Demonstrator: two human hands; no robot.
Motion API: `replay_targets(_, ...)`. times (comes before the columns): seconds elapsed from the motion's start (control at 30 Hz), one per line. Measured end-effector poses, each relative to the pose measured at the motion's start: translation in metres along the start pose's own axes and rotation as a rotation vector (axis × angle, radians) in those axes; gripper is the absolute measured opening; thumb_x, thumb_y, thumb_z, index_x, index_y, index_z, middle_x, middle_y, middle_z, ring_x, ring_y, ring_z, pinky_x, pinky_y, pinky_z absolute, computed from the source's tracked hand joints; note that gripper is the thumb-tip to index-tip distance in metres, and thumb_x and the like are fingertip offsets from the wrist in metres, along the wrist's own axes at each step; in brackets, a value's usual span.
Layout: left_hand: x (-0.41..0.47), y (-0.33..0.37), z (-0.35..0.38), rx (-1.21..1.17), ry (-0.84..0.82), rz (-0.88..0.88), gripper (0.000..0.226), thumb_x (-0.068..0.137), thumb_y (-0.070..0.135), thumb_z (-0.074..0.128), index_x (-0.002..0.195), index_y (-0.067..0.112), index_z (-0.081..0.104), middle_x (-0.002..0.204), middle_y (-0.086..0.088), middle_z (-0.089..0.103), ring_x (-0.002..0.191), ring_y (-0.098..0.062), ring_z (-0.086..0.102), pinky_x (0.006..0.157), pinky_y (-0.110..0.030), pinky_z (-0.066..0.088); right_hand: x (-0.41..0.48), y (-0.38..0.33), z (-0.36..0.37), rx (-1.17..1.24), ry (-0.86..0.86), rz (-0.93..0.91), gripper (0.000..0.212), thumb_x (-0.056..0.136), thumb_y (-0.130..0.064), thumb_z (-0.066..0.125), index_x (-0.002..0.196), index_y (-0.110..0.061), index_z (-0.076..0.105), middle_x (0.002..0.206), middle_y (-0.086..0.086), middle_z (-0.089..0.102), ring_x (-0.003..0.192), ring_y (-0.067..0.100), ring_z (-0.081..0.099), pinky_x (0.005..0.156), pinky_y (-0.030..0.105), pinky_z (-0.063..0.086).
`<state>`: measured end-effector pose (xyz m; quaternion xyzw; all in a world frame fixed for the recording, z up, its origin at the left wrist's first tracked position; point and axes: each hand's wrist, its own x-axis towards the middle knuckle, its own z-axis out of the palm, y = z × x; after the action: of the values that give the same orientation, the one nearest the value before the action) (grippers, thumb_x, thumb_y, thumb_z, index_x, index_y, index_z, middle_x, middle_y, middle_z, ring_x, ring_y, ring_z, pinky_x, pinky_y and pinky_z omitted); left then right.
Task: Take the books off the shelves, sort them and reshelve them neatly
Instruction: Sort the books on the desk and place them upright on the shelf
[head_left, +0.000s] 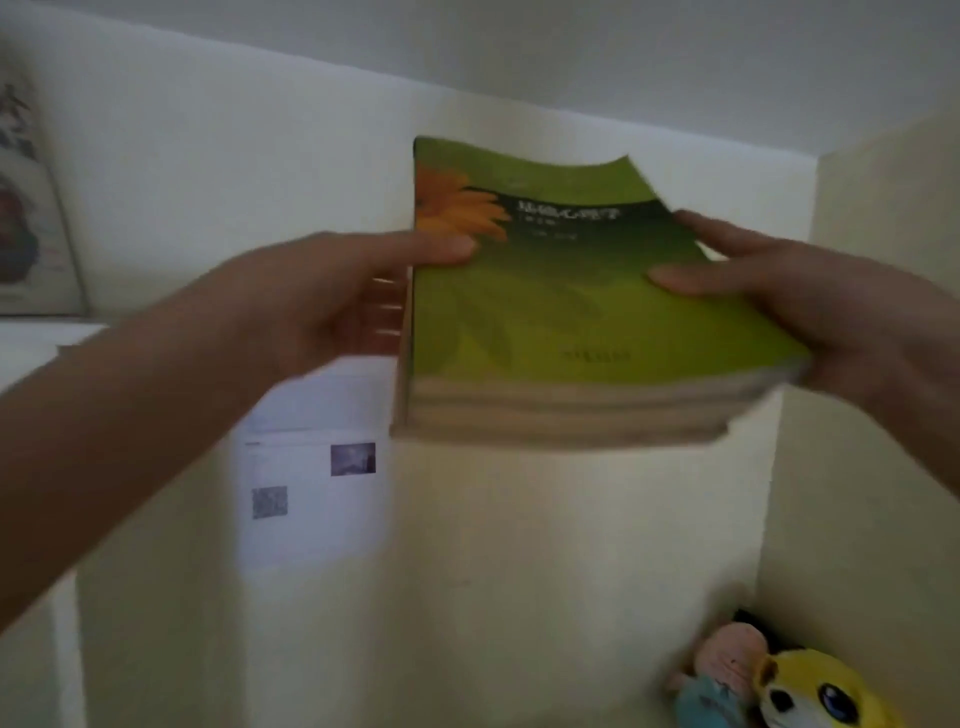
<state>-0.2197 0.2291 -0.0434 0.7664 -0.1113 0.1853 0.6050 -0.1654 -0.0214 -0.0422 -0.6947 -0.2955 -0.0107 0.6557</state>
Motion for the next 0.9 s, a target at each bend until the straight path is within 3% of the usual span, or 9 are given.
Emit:
replay_targets(0.07,0.024,0.008,-0.013,-0.01,0.068,-0.105,0.058,0.065,0.033,0.07,0.116,0.007,0.061,0.093,-0.009,0.069,0.063,-0.013,0.067,0.051,-0.021,0.055,0.036,-0.012,0.002,-0.052,-0.036,0.15,0.052,0.079,-0.018,0.064,0.129,-0.011,0.054,0.105,0.005,0.071,0.072,0.017,0.072,0.053,0.025,0.056)
replay_targets(0.17,0.056,0.011,-0.03,0.067,0.109,-0.242,0.048,0.079,0.039,0.066,0.107,0.004,0.051,0.069,-0.008,0.051,0.038,-0.011,0.057,0.038,-0.017,0.046,0.083,-0.018,0.007,-0.105,-0.003,0.33,0.013,0.089,-0.018,0.06,0.095,-0.006,0.061,0.068,0.007,0.07,0.05,0.017,0.067,0.042,0.027,0.054)
replay_targets(0.27,0.075,0.008,-0.041,0.12,0.136,-0.32,0.039,0.082,0.043,0.064,0.077,0.009,0.045,0.052,-0.006,0.043,0.029,-0.013,0.049,0.034,-0.016,0.043,0.114,-0.019,0.017,-0.159,-0.001,0.403,0.012,0.088,-0.021,0.063,0.088,-0.009,0.061,0.077,0.007,0.066,0.063,0.019,0.066,0.052,0.033,0.058)
replay_targets(0.37,0.088,0.0,-0.051,0.107,0.179,-0.372,0.039,0.083,0.041,0.065,0.079,0.01,0.042,0.059,-0.007,0.04,0.025,-0.013,0.047,0.032,-0.016,0.04,0.141,-0.015,0.021,-0.151,-0.025,0.446,0.014,0.087,-0.019,0.065,0.084,-0.007,0.062,0.076,0.008,0.067,0.059,0.021,0.067,0.05,0.037,0.057)
replay_targets(0.53,0.111,-0.02,-0.076,0.051,0.121,-0.441,0.064,0.068,0.04,0.075,0.114,0.005,0.049,0.077,-0.011,0.051,0.054,-0.02,0.059,0.05,-0.024,0.053,0.171,-0.003,0.03,-0.175,-0.023,0.481,0.014,0.086,-0.018,0.067,0.08,-0.005,0.066,0.075,0.01,0.07,0.058,0.022,0.068,0.052,0.041,0.057)
replay_targets(0.63,0.119,-0.034,-0.087,0.045,0.094,-0.484,0.091,0.054,0.035,0.082,0.129,-0.003,0.047,0.112,-0.018,0.058,0.09,-0.028,0.061,0.081,-0.034,0.054,0.183,0.01,0.038,-0.153,-0.038,0.519,0.01,0.084,-0.017,0.069,0.088,-0.008,0.067,0.092,0.01,0.068,0.075,0.024,0.065,0.058,0.046,0.056)
replay_targets(0.7,0.126,-0.04,-0.09,0.042,0.074,-0.479,0.085,0.056,0.038,0.08,0.124,-0.003,0.05,0.121,-0.02,0.052,0.092,-0.03,0.06,0.081,-0.037,0.054,0.188,0.015,0.042,-0.155,-0.039,0.515,0.01,0.083,-0.017,0.07,0.087,-0.008,0.067,0.088,0.011,0.068,0.072,0.024,0.066,0.055,0.045,0.057)
replay_targets(0.8,0.13,-0.04,-0.088,0.102,0.068,-0.442,0.044,0.078,0.036,0.07,0.105,0.004,0.057,0.113,-0.018,0.045,0.087,-0.031,0.057,0.066,-0.035,0.057,0.193,0.016,0.043,-0.184,-0.041,0.522,0.011,0.08,-0.015,0.073,0.077,-0.007,0.065,0.071,0.011,0.069,0.057,0.023,0.067,0.053,0.043,0.057)
replay_targets(0.9,0.126,-0.03,-0.081,0.317,0.035,-0.449,0.048,0.08,0.04,0.066,0.112,0.006,0.058,0.129,-0.017,0.048,0.109,-0.033,0.055,0.085,-0.04,0.053,0.191,0.007,0.043,-0.367,-0.073,0.472,0.029,0.076,-0.021,0.076,0.099,-0.01,0.063,0.091,0.01,0.068,0.073,0.023,0.068,0.07,0.04,0.058)
